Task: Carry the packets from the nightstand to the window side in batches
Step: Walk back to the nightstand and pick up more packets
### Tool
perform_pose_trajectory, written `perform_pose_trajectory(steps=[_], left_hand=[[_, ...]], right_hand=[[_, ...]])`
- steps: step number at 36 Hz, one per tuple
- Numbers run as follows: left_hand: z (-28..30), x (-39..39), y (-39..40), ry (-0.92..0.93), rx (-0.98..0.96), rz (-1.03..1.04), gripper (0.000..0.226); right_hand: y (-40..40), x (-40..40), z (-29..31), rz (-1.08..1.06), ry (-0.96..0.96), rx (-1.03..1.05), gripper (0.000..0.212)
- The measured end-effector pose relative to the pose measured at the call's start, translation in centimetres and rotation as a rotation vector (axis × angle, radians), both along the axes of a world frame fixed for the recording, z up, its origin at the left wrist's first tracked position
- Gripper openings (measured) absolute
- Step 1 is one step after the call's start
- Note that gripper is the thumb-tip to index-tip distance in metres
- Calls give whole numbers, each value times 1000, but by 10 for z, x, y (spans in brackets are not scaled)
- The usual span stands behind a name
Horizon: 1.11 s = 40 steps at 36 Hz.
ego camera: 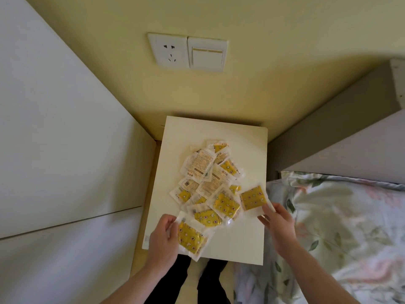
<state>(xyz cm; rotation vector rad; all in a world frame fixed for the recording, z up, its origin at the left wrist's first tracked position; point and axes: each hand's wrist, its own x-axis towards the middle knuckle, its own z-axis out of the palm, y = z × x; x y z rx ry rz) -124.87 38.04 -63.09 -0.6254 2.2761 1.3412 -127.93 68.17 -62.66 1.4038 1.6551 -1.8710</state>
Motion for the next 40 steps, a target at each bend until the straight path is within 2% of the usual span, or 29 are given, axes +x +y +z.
perform_pose_trajectory(steps=[4, 6, 9, 12, 17, 21, 23, 26, 29, 32, 35, 40], left_hand=[[-5, -13, 5, -80, 25, 77, 17], [-10, -17, 10, -100, 17, 63, 17], [-19, -21, 16, -135, 49, 14, 18], [-24, -22, 20, -147, 59, -41, 18], [-33, -22, 29, -120, -98, -92, 11], [-34, -21, 39, -145, -119, -93, 9], [-35, -21, 42, -164, -115, -78, 12], [-38, -21, 43, -208, -66, 2, 9], [-39, -20, 44, -307, 10, 119, 8], [-38, -17, 46, -338, 3, 156, 6], [-33, -16, 46, -271, -39, 86, 5], [-19, -18, 32, -125, -23, 10, 16]], right_hand=[[-4, -10, -3, 31, -18, 22, 7], [-10, -16, -11, 195, -46, 133, 12], [-25, -24, -25, 548, -58, 388, 13], [-43, -27, -40, 694, -66, 531, 18], [-62, -24, -48, 722, -114, 627, 42], [-66, -19, -48, 661, -156, 521, 50], [-63, -15, -43, 600, -157, 471, 44], [-55, -8, -35, 600, -152, 444, 18], [-46, 0, -24, 607, -109, 395, 21], [-38, 1, -12, 593, -57, 373, 21], [-32, -5, -5, 542, -33, 390, 21], [-34, -29, -9, 585, 30, 395, 28]])
